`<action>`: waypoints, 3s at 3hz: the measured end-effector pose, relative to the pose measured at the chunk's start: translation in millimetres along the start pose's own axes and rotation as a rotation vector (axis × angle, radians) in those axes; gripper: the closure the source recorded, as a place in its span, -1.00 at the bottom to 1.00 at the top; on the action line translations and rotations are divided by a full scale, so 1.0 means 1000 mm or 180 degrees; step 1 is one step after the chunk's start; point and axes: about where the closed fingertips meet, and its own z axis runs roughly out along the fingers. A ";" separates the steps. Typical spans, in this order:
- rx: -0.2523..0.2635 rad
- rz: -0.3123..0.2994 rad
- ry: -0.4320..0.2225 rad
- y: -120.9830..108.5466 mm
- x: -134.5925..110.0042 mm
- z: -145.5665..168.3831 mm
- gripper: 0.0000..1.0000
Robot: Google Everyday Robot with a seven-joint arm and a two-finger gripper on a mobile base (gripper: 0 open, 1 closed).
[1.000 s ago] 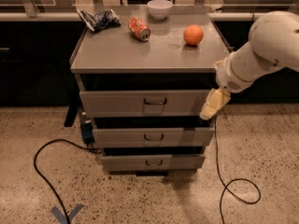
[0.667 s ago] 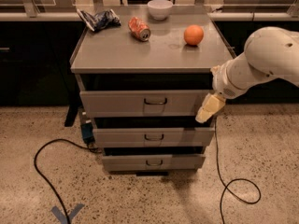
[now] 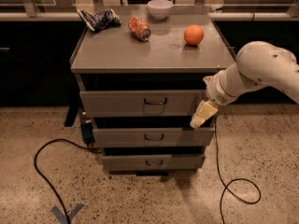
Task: Open top drawer
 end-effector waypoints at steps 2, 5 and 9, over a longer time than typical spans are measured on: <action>-0.0054 -0.0066 -0.0061 0.000 -0.009 0.014 -1.00; -0.0198 -0.0380 -0.0395 -0.024 -0.066 0.090 -1.00; -0.0755 0.0049 -0.0146 0.011 -0.026 0.110 -1.00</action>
Offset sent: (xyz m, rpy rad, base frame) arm 0.0166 0.0257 -0.0145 0.0287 -0.0055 0.0654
